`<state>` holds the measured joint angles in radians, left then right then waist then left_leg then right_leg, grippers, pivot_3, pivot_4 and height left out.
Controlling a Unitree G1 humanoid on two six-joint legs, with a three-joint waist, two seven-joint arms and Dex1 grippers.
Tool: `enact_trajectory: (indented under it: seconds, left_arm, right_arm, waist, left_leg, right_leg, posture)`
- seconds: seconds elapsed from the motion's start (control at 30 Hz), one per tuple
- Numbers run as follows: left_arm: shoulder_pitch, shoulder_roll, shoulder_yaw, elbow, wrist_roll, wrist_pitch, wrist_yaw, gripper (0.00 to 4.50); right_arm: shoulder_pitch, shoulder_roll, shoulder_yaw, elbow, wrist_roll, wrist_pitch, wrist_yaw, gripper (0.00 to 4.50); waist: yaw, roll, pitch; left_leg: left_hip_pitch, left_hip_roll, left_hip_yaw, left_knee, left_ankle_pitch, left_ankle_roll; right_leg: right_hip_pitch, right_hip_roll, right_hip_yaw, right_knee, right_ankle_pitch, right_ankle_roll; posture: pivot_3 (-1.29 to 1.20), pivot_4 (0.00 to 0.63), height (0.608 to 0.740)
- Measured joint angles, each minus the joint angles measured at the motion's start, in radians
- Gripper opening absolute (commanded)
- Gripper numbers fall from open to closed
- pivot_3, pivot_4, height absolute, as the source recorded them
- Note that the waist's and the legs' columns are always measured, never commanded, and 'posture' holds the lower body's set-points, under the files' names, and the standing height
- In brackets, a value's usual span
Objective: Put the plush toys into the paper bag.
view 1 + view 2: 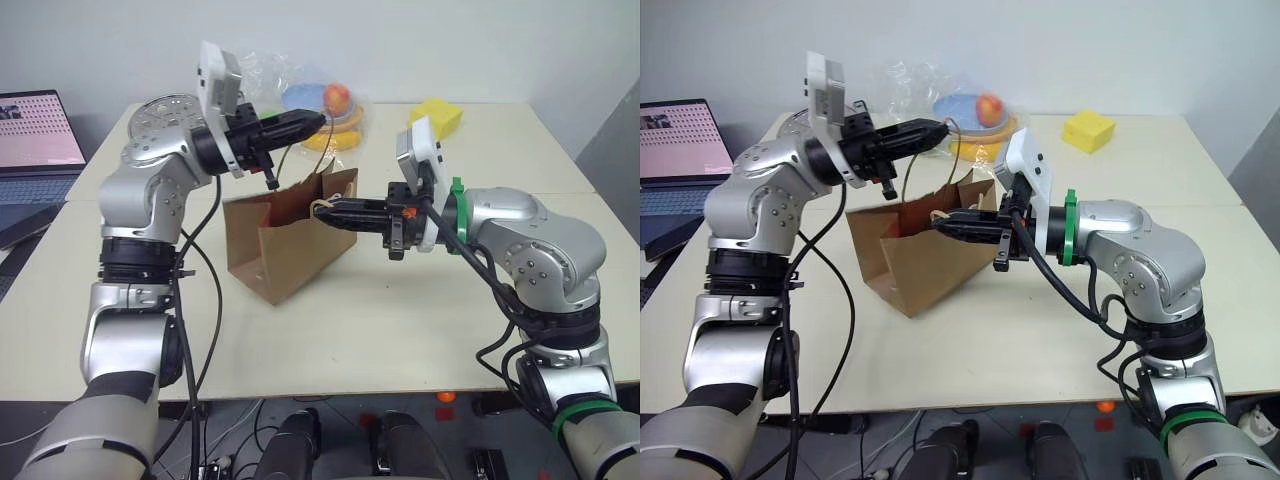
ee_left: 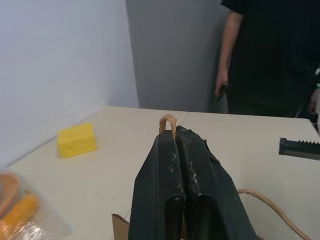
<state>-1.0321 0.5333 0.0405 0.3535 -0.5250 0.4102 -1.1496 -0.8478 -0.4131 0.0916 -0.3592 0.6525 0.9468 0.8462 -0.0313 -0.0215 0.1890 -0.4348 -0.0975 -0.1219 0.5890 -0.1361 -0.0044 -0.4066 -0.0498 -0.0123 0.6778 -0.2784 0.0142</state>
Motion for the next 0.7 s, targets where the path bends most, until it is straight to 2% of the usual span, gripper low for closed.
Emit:
enact_trajectory:
  seconds: [0.7]
  left_arm:
    - [-0.022,-0.02,0.009,-0.065,-0.013,0.049,-0.03,0.0]
  right_arm:
    - [-0.11,-0.044,0.107,0.002,-0.103,-0.103,-0.014,0.04]
  waist:
    - [0.002,0.0,0.0]
  left_leg:
    - [0.0,0.0,0.0,0.001,0.0,0.0]
  right_leg:
    - [0.0,0.0,0.0,0.001,-0.001,0.001]
  posture:
    - [0.0,0.15,0.74]
